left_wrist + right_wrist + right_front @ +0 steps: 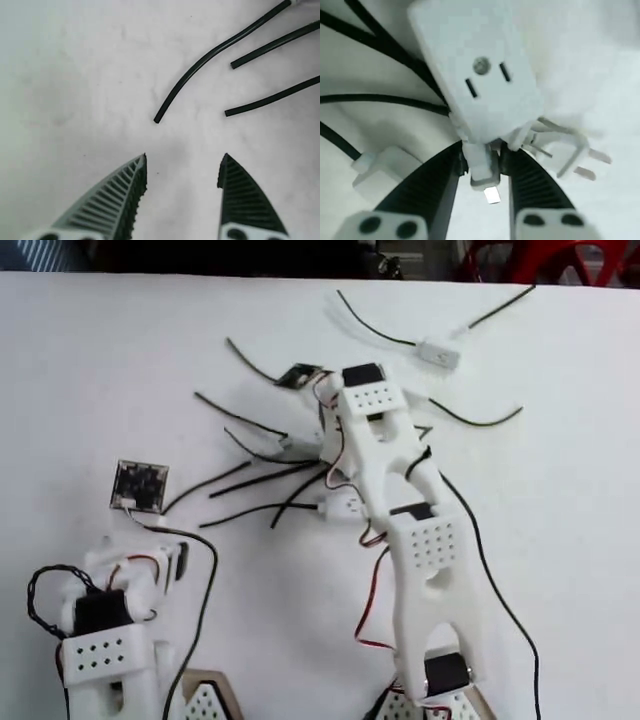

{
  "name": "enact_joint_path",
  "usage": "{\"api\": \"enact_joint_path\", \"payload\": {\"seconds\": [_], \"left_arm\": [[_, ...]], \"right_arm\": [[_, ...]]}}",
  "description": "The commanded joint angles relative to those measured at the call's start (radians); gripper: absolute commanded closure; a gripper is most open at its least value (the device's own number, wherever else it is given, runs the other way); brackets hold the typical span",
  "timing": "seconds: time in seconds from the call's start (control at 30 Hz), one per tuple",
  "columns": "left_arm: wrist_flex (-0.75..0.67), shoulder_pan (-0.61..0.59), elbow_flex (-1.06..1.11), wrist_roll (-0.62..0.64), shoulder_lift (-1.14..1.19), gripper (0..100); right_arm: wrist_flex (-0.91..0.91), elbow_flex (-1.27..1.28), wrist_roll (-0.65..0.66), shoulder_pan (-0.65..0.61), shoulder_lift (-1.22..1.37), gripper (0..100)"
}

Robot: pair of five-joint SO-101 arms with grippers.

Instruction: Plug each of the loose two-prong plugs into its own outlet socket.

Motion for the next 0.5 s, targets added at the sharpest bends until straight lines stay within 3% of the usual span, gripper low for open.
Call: {"api": "enact_joint_path", "payload": {"seconds": [0.0, 0.3, 0.47], "left_arm": [[-0.020, -0.007, -0.021, -0.008, -0.016, 77], [-0.020, -0.007, -0.021, -0.009, -0.016, 77], [-0.020, -0.007, -0.021, -0.009, -0.016, 77]], "right_arm": [[-0.008, 0.000, -0.005, 0.002, -0.007, 94.5], [0.143, -0.002, -0.011, -0.030, -0.097, 97.7], [0.159, -0.005, -0.057, -0.056, -0.073, 87.2]]}}
